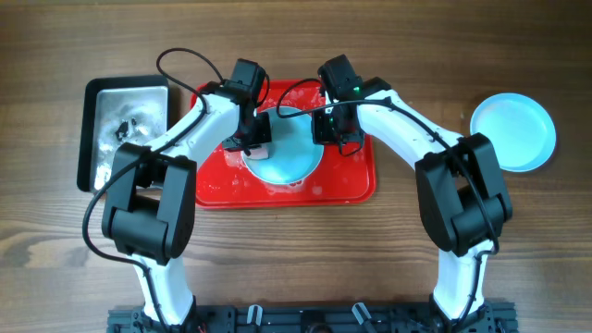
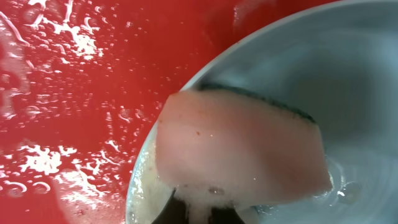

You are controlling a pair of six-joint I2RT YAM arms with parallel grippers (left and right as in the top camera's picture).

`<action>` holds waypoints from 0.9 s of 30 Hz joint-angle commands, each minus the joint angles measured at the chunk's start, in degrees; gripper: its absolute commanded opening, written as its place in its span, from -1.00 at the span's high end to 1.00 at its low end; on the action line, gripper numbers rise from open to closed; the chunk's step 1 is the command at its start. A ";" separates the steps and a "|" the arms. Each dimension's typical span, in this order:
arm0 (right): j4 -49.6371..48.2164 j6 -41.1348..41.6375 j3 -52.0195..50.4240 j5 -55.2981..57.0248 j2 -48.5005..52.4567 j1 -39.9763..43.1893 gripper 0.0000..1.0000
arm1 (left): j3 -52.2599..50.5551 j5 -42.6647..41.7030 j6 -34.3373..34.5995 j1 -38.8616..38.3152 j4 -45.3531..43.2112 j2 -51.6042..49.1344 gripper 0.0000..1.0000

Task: Clean dirty plates on tray and stack at the side
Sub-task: 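Scrub the last plate with the sponge in the left gripper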

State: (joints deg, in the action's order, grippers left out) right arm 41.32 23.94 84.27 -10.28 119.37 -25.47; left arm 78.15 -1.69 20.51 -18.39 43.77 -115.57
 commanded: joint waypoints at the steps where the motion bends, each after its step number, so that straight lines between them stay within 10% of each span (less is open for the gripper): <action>1: 0.35 -0.17 0.04 2.12 1.07 0.33 0.92 | -3.15 21.77 1.16 0.74 1.51 -2.71 0.92; 15: 0.48 -0.37 0.04 2.14 1.07 0.33 0.91 | 12.72 28.09 6.14 -0.46 17.35 -1.49 0.92; 27: 0.96 -2.14 0.17 1.97 -9.03 1.75 0.91 | 12.61 5.27 8.48 -0.24 23.61 -0.59 0.92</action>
State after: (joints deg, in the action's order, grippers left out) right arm 42.17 22.94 84.25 -10.02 117.58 -24.58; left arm 89.97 6.24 27.38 -18.79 66.50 -117.01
